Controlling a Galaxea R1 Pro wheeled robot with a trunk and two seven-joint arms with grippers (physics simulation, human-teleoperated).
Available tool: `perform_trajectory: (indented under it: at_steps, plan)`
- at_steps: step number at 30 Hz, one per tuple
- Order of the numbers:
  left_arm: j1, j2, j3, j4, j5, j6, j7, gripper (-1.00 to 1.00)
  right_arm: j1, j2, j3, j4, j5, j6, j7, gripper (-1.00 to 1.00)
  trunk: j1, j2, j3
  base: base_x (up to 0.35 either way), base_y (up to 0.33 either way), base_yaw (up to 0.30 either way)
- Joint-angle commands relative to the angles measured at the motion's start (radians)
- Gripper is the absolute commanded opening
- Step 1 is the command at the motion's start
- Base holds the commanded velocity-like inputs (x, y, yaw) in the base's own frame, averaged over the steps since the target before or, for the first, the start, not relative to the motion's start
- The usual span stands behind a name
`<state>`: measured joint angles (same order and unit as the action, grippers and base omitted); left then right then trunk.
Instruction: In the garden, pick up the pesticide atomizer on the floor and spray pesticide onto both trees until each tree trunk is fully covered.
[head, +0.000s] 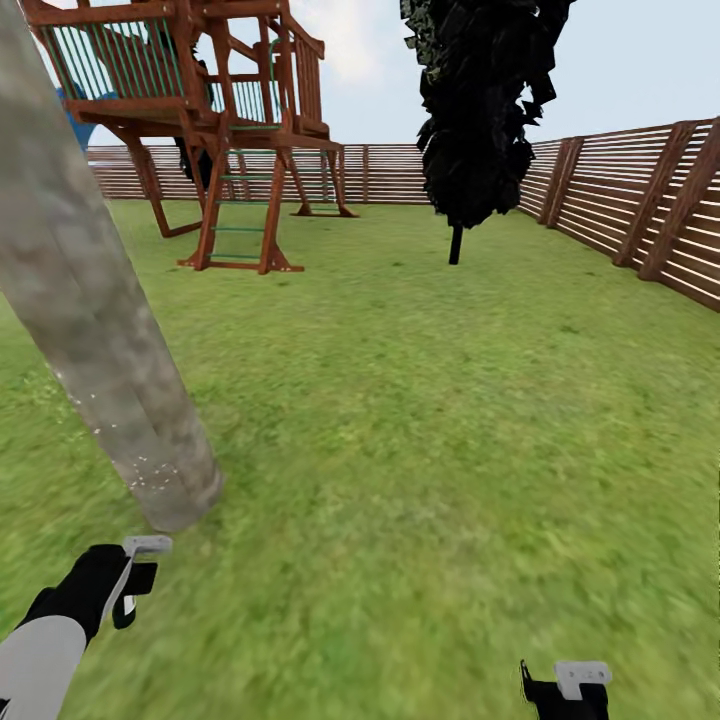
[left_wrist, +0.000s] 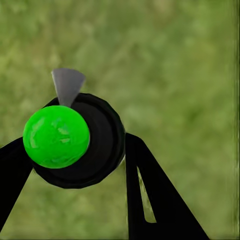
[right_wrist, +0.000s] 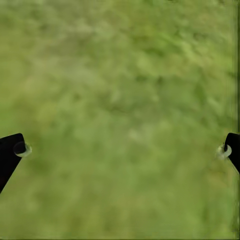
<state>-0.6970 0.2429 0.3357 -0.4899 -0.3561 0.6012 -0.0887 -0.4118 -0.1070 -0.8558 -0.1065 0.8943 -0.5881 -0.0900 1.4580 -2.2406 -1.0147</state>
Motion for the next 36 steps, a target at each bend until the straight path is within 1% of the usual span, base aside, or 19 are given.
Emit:
perform_trajectory:
  at_steps: [1, 3, 4, 6, 8, 9, 11, 17, 20, 22, 24, 26, 27, 30, 36]
  plan:
    - [0.001, -0.001, 0.007, -0.002, -0.011, 0.004, -0.009, -1.0, -0.001, 0.0, -0.003, 0.002, 0.011, -0.003, -0.008, 1.0, 0.0, 0.0, -0.001, 0.167, -0.255, 0.0]
    - [0.002, -0.001, 0.008, -0.002, -0.011, -0.007, -0.008, -1.0, -0.001, 0.0, -0.003, 0.002, 0.011, -0.003, -0.009, 1.0, 0.0, 0.0, -0.001, 0.174, -0.249, 0.0]
    - [0.003, -0.001, 0.01, -0.001, -0.011, -0.024, -0.008, -1.0, -0.001, 0.0, -0.003, 0.002, 0.011, -0.003, -0.009, 1.0, 0.0, 0.0, -0.001, 0.189, -0.238, 0.0]
    - [0.003, -0.006, 0.037, 0.0, -0.011, -0.049, -0.001, -1.0, -0.001, 0.0, -0.003, 0.002, 0.011, -0.003, -0.01, 1.0, 0.0, 0.0, -0.001, 0.208, -0.224, 0.0]
    - [0.003, -0.01, 0.081, -0.002, -0.01, -0.061, 0.02, -1.0, -0.001, 0.0, -0.003, 0.002, 0.011, -0.003, -0.01, 1.0, 0.0, 0.0, -0.001, 0.218, -0.217, 0.0]
    - [0.003, -0.011, 0.091, -0.002, -0.009, -0.064, 0.028, -1.0, -0.001, 0.0, -0.003, 0.002, 0.011, -0.003, -0.01, 1.0, 0.0, 0.0, -0.001, 0.223, -0.212, 0.0]
    - [0.003, -0.012, 0.097, -0.002, -0.009, -0.067, 0.032, -1.0, -0.001, 0.0, -0.003, 0.002, 0.011, -0.003, -0.01, 1.0, 0.0, 0.0, -0.001, 0.229, -0.206, 0.0]
    - [0.004, -0.011, 0.096, -0.001, -0.011, -0.068, 0.035, -1.0, -0.001, 0.0, -0.003, 0.002, 0.011, -0.003, -0.01, 1.0, 0.0, 0.0, -0.001, 0.238, -0.195, 0.0]
    - [0.004, -0.006, 0.094, 0.011, -0.013, -0.067, 0.037, -1.0, -0.001, 0.0, -0.003, 0.002, 0.01, -0.003, -0.01, 1.0, 0.0, 0.0, -0.001, 0.255, -0.174, 0.0]
    - [0.013, -0.006, 0.095, 0.009, -0.011, -0.067, 0.061, -1.0, -0.001, 0.0, -0.003, 0.002, 0.01, -0.003, -0.01, 1.0, 0.0, 0.0, -0.001, 0.203, -0.136, 0.0]
    - [0.017, -0.011, 0.094, 0.004, -0.009, -0.067, 0.099, -1.0, -0.001, 0.0, -0.003, 0.002, 0.009, -0.003, -0.01, 1.0, 0.0, 0.0, -0.001, 0.06, -0.04, 0.089]
    - [0.019, -0.017, 0.095, 0.003, -0.007, -0.068, 0.114, -1.0, -0.001, 0.001, -0.003, 0.002, 0.009, -0.003, -0.01, 1.0, 0.0, 0.0, -0.001, 0.016, -0.011, 0.226]
    - [0.019, -0.034, 0.094, 0.001, -0.006, -0.069, 0.117, -1.0, -0.001, 0.0, -0.003, 0.002, 0.009, -0.003, -0.01, 1.0, 0.0, 0.0, -0.001, 0.002, -0.002, 0.27]
    - [0.019, -0.052, 0.094, -0.001, -0.006, -0.069, 0.118, -1.0, -0.001, 0.0, -0.003, 0.002, 0.009, -0.003, -0.01, 1.0, 0.0, 0.0, -0.001, 0.001, 0.0, 0.275]
    - [0.019, -0.062, 0.095, -0.002, -0.006, -0.069, 0.118, -1.0, -0.001, 0.0, -0.003, 0.002, 0.009, -0.003, -0.01, 1.0, 0.0, 0.0, -0.001, 0.0, 0.0, 0.278]
